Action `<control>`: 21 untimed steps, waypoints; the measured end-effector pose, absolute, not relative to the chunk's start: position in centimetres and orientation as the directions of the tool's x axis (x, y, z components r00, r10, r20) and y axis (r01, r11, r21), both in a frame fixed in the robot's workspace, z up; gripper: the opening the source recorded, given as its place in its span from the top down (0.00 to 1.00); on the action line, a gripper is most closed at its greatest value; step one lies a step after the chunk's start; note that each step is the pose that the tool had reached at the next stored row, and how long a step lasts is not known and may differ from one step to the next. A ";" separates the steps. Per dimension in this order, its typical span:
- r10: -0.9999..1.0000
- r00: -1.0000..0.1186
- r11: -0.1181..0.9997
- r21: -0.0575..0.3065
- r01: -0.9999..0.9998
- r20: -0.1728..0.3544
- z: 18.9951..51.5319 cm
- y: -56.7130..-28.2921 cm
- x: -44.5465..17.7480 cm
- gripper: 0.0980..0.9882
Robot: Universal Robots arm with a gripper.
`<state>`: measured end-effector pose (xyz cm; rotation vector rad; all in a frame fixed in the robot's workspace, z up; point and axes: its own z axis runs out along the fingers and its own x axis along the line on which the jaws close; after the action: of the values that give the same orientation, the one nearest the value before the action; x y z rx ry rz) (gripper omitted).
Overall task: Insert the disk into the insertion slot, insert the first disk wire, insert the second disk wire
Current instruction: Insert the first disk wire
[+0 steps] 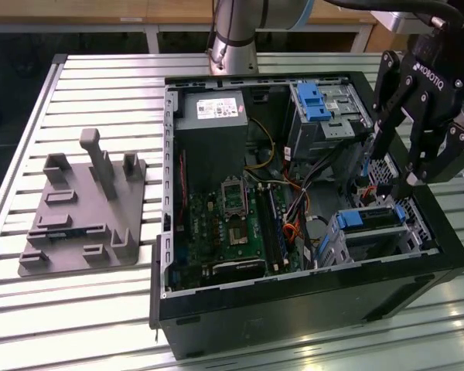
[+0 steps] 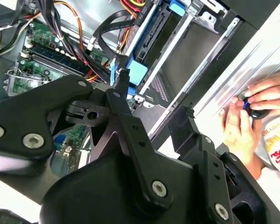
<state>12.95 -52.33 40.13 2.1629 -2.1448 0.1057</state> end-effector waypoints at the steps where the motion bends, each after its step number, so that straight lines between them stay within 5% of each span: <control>1: -0.993 0.009 -0.007 0.018 -1.000 0.118 40.1 -52.2 13.0 0.42; 21: -0.984 -0.024 0.028 0.020 -0.999 0.175 38.7 -51.2 16.3 0.42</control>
<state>16.28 -51.21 38.68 2.0911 -2.1471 0.1620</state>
